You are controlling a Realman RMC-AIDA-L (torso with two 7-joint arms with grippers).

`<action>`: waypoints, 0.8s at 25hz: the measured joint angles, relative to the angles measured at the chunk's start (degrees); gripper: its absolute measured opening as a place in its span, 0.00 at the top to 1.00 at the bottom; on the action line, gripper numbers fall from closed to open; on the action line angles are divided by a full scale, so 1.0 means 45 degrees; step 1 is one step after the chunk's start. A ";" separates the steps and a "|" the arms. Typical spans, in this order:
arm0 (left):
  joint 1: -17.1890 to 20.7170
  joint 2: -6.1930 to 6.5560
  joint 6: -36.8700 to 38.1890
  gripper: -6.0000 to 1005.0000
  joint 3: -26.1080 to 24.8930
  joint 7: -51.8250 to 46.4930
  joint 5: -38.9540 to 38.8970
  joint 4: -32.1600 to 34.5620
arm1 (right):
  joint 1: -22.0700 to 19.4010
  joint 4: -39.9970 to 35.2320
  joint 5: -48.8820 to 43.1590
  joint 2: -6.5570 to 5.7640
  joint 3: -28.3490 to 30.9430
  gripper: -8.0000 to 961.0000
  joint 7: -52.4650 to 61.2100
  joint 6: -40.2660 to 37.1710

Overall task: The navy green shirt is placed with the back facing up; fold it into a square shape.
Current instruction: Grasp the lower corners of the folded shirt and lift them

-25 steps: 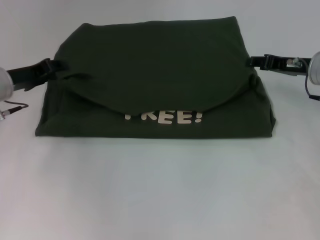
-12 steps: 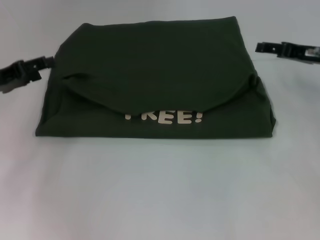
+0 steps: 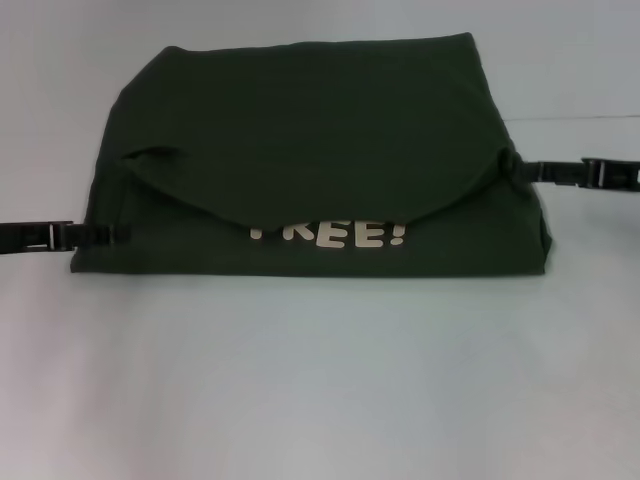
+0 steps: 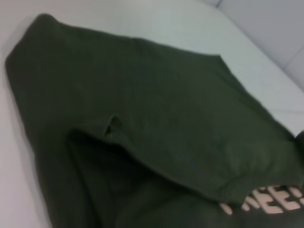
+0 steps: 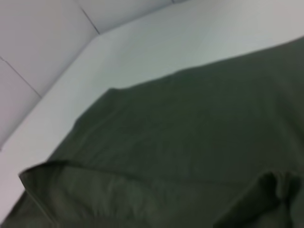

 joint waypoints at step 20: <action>-0.0432 -0.0310 -0.3472 0.21 0.1524 0.0011 0.0750 -0.0850 | -0.0256 0.0080 -0.0087 -0.0188 -0.0281 0.11 -0.0121 -0.0002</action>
